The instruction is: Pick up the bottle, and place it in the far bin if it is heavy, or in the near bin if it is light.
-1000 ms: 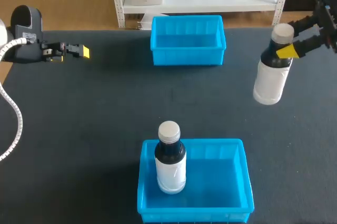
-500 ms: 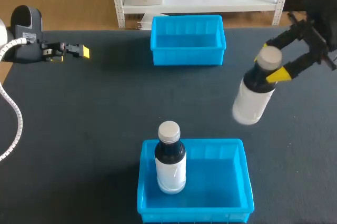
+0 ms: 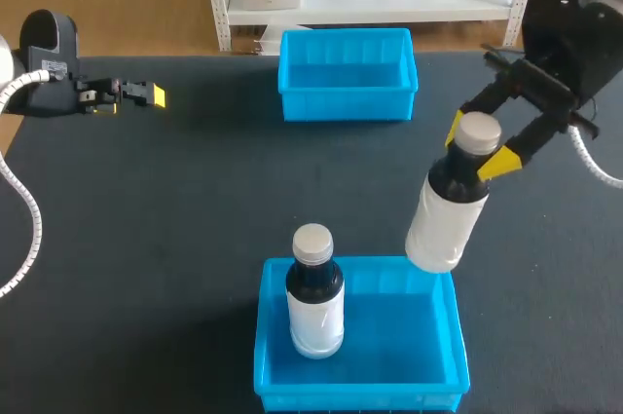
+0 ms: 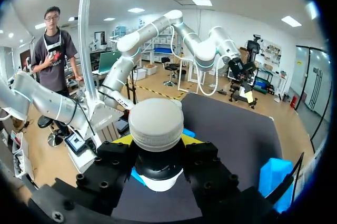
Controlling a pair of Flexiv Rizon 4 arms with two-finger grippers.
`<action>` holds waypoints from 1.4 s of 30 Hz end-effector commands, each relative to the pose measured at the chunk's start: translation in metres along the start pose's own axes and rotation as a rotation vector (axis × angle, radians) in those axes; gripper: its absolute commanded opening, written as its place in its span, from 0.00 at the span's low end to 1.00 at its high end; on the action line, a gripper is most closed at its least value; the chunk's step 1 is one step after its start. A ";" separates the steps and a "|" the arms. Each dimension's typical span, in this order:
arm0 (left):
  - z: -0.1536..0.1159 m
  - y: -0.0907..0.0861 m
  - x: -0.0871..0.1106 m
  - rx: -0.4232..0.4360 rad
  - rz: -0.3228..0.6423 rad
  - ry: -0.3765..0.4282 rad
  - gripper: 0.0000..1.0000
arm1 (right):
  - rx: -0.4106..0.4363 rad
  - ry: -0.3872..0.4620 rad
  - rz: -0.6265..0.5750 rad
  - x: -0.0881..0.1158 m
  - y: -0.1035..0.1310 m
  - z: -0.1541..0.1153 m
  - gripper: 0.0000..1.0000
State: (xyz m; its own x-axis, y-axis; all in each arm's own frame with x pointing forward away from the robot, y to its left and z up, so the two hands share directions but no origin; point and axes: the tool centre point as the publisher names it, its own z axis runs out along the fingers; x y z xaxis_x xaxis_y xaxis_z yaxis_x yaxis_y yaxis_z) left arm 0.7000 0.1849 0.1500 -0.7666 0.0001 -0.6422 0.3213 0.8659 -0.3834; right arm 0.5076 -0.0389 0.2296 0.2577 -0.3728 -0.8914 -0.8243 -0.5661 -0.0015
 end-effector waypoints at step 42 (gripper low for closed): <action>0.000 0.000 0.000 0.000 0.000 0.000 1.00 | -0.201 0.116 -0.104 0.044 0.002 0.097 0.00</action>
State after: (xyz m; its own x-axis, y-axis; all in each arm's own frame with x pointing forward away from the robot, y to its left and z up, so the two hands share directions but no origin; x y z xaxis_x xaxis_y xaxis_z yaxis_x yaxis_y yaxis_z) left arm 0.7000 0.1849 0.1500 -0.7666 0.0001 -0.6422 0.3213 0.8659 -0.3834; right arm 0.4671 0.0117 0.1518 0.4022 -0.3828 -0.8317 -0.6804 -0.7328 0.0082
